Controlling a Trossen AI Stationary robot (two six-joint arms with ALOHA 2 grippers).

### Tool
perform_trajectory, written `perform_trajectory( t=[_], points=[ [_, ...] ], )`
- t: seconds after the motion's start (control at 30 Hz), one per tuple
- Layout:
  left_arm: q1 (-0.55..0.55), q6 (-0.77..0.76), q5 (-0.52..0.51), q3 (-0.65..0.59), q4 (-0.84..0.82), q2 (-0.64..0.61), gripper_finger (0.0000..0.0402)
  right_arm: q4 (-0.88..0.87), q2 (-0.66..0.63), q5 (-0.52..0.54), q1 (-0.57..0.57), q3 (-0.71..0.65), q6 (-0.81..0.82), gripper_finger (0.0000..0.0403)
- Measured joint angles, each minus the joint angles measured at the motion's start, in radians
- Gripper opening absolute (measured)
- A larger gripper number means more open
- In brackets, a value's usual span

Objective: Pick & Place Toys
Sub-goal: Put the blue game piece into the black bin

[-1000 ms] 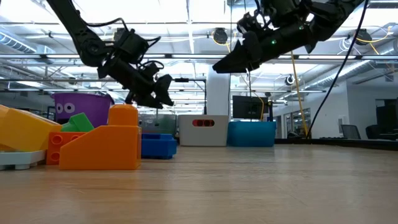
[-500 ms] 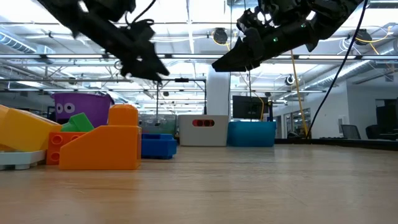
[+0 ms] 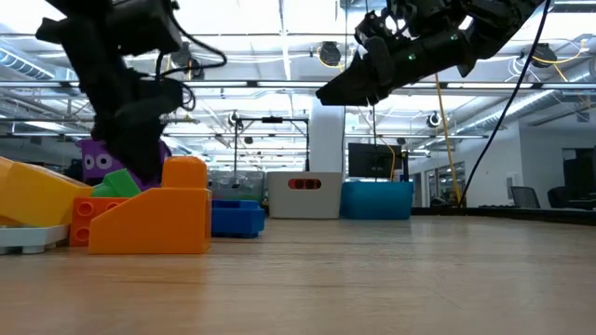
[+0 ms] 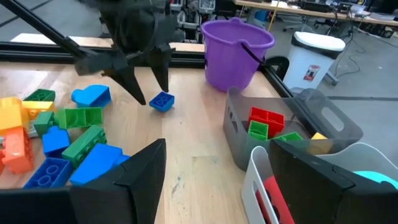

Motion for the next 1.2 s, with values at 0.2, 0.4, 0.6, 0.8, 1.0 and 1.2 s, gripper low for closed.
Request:
perform_trajectory(
  t=[0.2, 0.4, 0.6, 0.8, 1.0, 1.2],
  points=[
    [0.021, 0.107, 0.016, -0.002, -0.119, 0.011, 0.0253, 0.001, 0.0, 0.0, 0.0, 0.0, 0.0, 0.0256],
    [0.039, 0.353, 0.052, -0.002, -0.135, 0.013, 0.0253, 0.001, 0.0, -0.001, 0.0, 0.0, -0.001, 0.0256],
    [0.072, 0.537, 0.036, -0.001, -0.119, 0.042, 0.0253, -0.001, 0.0, -0.002, 0.0, 0.0, 0.0, 0.0256],
    [0.119, 0.578, 0.023, 0.0, -0.107, 0.107, 0.0253, -0.002, 0.0, -0.003, 0.0, 0.0, -0.001, 0.0256],
    [0.142, 0.64, -0.011, 0.004, -0.051, 0.182, 0.0253, -0.002, 0.0, -0.003, 0.0, 0.0, -0.001, 0.0256],
    [0.143, 0.531, -0.008, 0.002, 0.002, 0.2, 0.0253, -0.002, 0.0, -0.003, 0.0, 0.0, -0.001, 0.0256]
  ],
)
